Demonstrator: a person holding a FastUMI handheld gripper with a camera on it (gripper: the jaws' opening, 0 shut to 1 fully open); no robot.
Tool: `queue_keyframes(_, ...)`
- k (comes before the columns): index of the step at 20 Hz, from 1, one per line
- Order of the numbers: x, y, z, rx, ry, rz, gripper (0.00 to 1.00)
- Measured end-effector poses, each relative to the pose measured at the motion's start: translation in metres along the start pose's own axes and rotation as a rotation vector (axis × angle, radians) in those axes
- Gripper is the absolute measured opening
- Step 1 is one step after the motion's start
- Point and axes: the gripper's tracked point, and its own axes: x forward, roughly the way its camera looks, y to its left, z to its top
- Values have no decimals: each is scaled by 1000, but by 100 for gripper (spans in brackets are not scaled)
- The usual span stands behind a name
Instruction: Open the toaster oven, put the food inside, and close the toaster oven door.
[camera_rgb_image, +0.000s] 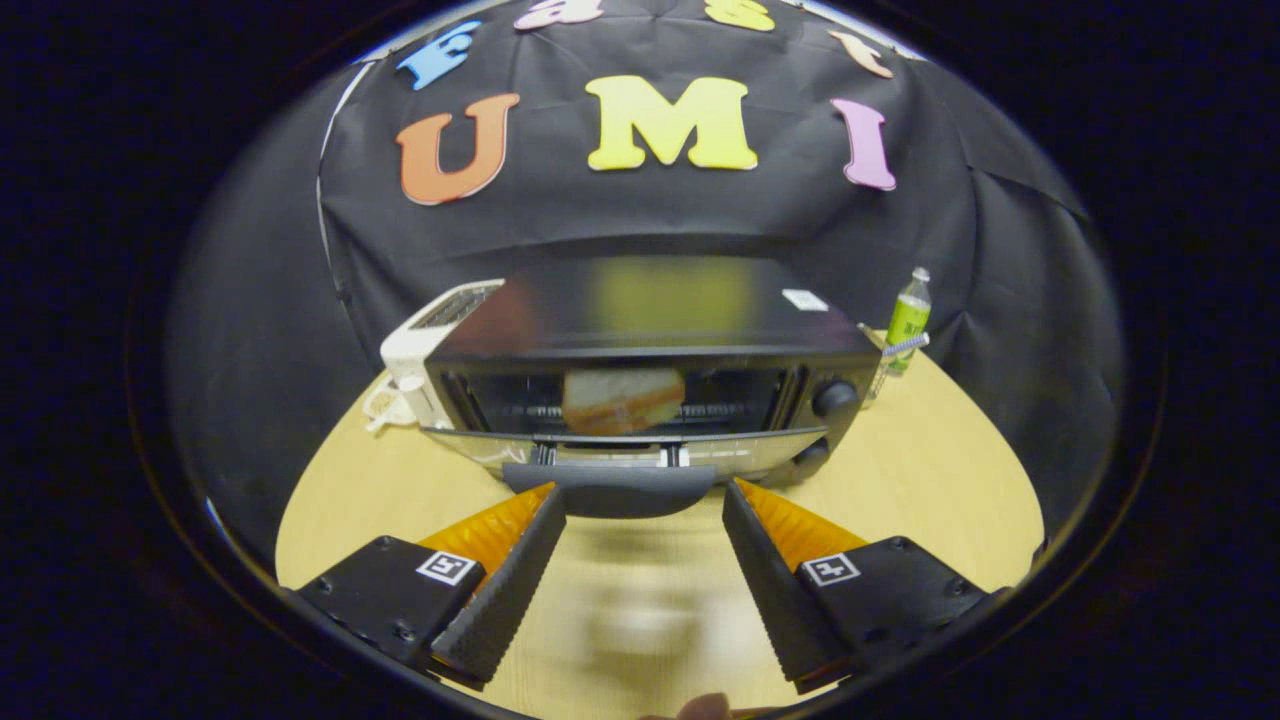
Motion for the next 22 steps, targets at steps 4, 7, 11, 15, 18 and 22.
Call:
queue_keyframes(4,-38,-4,78,-5,-138,10,100)
queue_keyframes(7,-81,-12,125,25,-225,5,100)
queue_keyframes(11,-140,-17,171,40,-338,12,100)
queue_keyframes(15,-203,-13,185,25,-439,16,100)
queue_keyframes(18,-244,-1,171,30,-480,34,100)
queue_keyframes(22,-279,4,150,59,-495,41,100)
